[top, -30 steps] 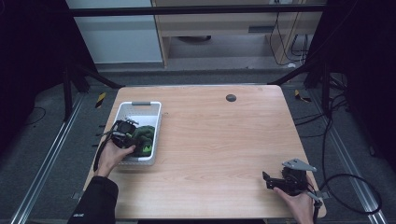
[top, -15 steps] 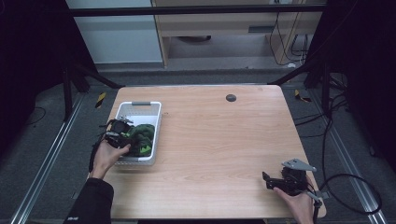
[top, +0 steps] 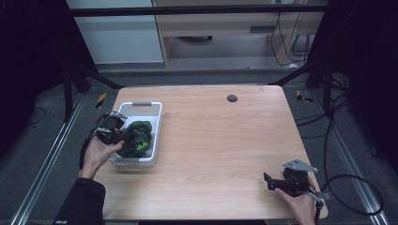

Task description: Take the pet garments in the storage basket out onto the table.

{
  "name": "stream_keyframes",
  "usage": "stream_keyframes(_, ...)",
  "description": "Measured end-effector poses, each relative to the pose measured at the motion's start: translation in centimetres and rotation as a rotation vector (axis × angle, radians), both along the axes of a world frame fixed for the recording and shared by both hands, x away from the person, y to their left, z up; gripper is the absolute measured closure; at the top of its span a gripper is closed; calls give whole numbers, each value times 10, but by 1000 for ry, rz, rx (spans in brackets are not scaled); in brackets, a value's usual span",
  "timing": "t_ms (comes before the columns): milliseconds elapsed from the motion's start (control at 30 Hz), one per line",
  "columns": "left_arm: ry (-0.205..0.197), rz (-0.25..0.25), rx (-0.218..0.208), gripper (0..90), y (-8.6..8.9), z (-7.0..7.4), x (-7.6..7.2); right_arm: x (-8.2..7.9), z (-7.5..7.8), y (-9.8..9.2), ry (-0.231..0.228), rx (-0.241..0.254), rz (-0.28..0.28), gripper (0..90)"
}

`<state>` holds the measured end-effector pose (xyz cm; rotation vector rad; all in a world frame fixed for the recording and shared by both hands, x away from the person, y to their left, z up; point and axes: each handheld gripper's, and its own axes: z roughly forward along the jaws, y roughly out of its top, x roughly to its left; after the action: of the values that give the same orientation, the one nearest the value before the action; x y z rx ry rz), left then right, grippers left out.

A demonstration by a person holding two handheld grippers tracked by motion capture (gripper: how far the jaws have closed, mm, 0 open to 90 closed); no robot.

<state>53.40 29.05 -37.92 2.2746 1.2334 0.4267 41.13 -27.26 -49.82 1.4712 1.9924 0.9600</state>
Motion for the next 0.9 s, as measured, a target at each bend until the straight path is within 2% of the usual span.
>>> stream_keyframes(600,-48,-37,0,794,-3,34,-7,0,0,0,-4,-1,0,51)
stream_keyframes(900,-59,-55,1,795,-7,48,-10,0,1,0,-4,-1,0,52)
